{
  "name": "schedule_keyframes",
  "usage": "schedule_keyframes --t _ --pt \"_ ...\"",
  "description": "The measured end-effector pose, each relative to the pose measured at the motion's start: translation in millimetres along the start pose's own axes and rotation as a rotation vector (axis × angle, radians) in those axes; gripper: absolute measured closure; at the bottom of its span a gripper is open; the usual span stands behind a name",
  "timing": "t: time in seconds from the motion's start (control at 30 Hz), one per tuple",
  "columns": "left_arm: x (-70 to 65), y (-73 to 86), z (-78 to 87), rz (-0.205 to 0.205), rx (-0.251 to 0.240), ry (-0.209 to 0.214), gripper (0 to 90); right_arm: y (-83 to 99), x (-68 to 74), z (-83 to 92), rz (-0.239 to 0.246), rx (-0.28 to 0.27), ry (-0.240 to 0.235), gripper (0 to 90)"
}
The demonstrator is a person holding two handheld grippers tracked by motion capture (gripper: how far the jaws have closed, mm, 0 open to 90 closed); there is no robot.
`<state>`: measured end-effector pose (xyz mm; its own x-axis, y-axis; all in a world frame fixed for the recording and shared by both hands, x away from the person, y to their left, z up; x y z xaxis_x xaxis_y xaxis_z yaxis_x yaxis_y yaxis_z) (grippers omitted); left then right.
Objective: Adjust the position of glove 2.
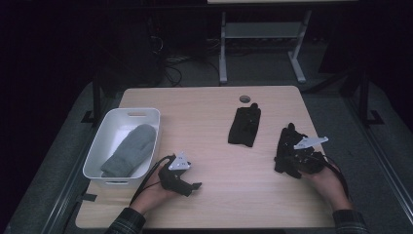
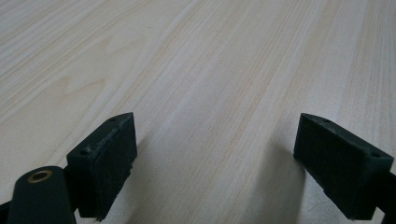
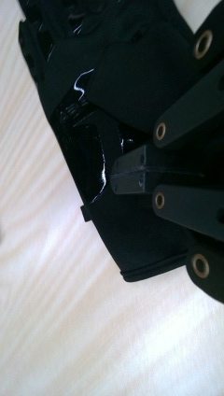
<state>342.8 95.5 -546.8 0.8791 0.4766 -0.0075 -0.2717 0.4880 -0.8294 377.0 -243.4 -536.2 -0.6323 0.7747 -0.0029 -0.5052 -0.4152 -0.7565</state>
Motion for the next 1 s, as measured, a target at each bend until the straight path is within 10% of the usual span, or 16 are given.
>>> schedule_keyframes --t 0.6,1.0 --pt "-0.3 0.3 0.0 0.003 -0.001 0.002 12.3 7.3 73.8 14.4 0.05 0.017 -0.179 90.0" --pt "0.6 -0.1 -0.2 -0.003 -0.001 -0.002 12.3 -16.3 29.8 3.5 0.041 -0.036 -0.044 90.0"
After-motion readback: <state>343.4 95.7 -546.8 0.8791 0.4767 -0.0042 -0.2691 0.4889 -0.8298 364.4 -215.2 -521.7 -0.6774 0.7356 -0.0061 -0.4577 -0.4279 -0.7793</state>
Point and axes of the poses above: each handheld gripper's, and its own axes: z roughly backward along the jaws, y roughly out of its underside, x roughly to its left, the point moved 10 cm from there along -z, roughly forward along the jaws, and after that the axes turned 10 degrees about -x, right-handed, at the moved point
